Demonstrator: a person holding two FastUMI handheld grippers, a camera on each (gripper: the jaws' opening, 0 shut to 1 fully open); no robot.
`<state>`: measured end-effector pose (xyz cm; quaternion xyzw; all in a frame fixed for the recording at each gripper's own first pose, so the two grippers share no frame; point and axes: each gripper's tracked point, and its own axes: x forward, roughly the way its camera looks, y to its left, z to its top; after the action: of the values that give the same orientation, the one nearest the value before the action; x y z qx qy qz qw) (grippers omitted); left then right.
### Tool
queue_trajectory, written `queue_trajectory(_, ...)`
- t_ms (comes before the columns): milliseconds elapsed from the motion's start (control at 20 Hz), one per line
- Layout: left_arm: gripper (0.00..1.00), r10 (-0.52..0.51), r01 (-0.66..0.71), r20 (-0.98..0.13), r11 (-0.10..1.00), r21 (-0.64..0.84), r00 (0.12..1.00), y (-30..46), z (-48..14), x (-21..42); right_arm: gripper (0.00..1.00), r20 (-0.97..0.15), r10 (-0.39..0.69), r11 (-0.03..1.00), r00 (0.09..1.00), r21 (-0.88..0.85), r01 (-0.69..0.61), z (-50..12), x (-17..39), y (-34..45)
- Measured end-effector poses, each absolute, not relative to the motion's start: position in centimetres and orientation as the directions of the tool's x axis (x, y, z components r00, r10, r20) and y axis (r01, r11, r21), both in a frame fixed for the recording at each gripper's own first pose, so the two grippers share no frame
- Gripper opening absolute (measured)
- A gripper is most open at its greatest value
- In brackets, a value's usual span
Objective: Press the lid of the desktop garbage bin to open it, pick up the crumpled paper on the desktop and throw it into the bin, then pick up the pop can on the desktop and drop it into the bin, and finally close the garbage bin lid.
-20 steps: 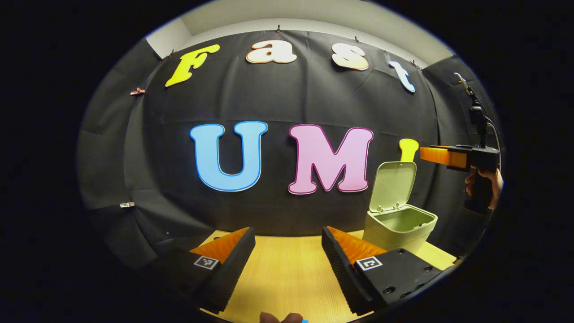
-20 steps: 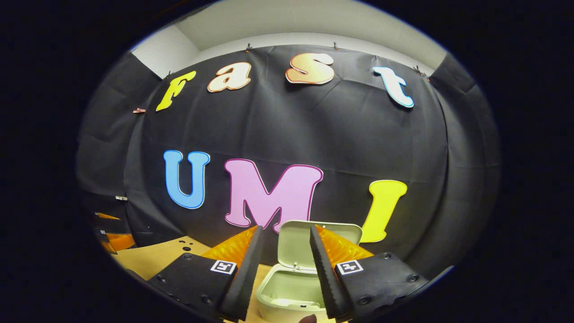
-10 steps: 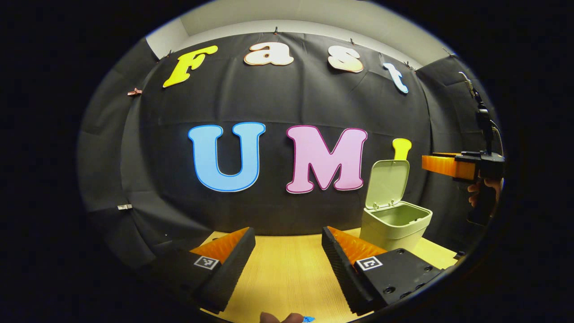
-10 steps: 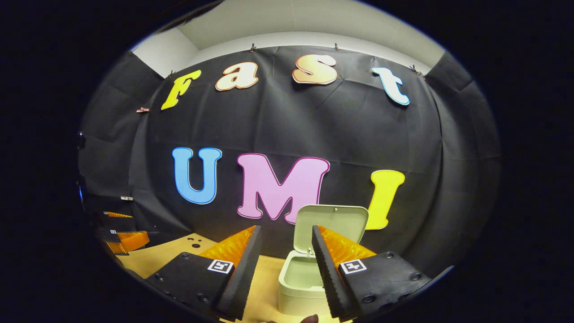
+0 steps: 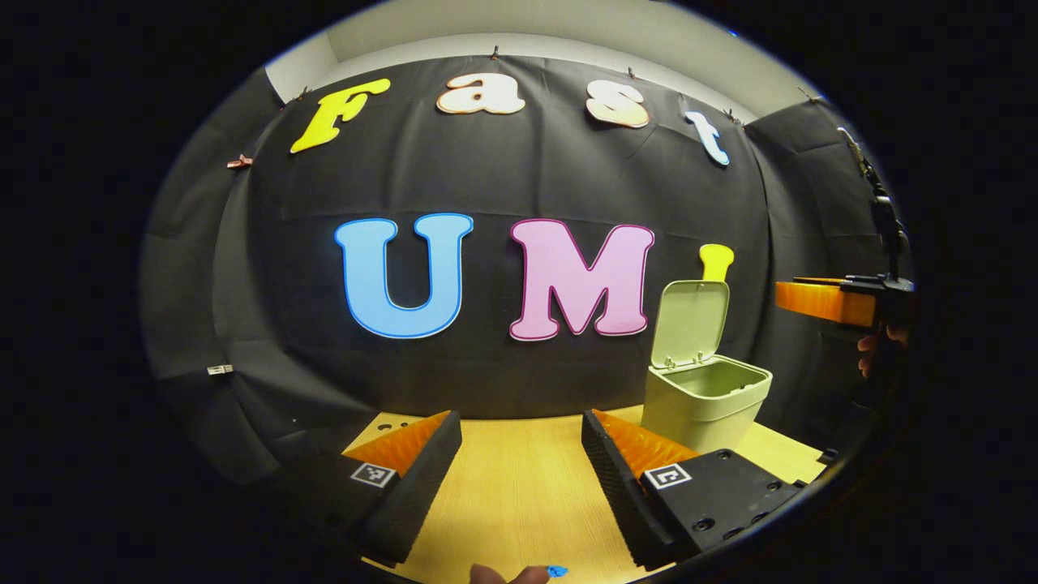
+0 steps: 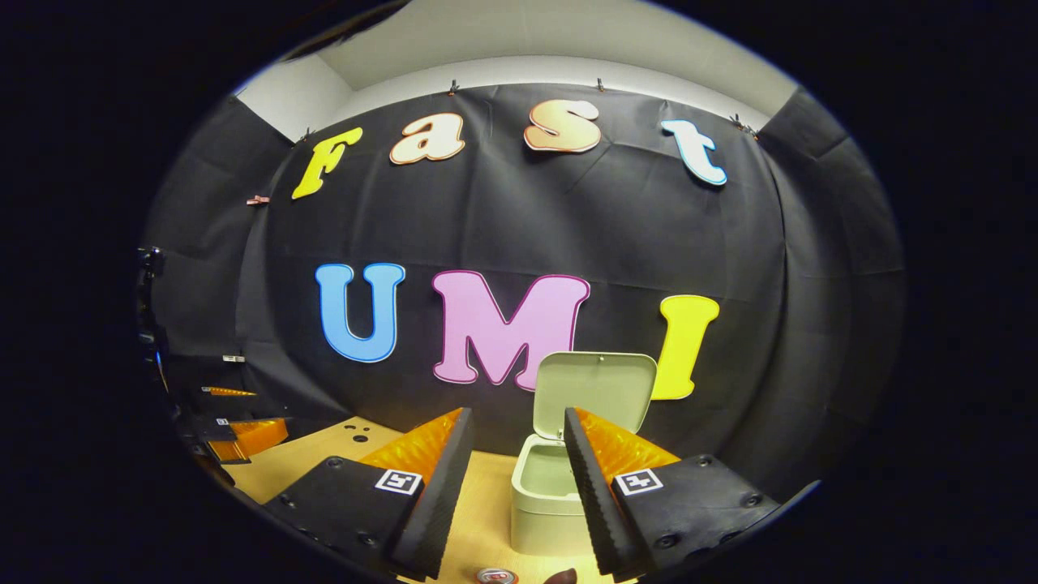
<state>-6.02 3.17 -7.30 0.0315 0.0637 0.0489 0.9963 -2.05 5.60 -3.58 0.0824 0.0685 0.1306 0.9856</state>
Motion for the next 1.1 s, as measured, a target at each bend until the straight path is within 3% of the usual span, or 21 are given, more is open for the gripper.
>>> queue_trajectory(400, 0.95, 0.141, -0.124, -0.215, 0.988, 0.088, 0.966, 1.9, -11.6, -6.7, 0.71, -0.147, 0.299, 0.940, 0.943, 0.214, -0.265, -5.7, -2.7, 3.9)
queue_trajectory(1100, 0.95, 0.131, -0.068, -0.588, 0.989, 0.130, 0.798, 0.5, -32.2, -11.0, 0.71, -0.194, 0.293, 0.947, 0.936, 0.192, -0.257, -6.6, -3.3, -0.1)
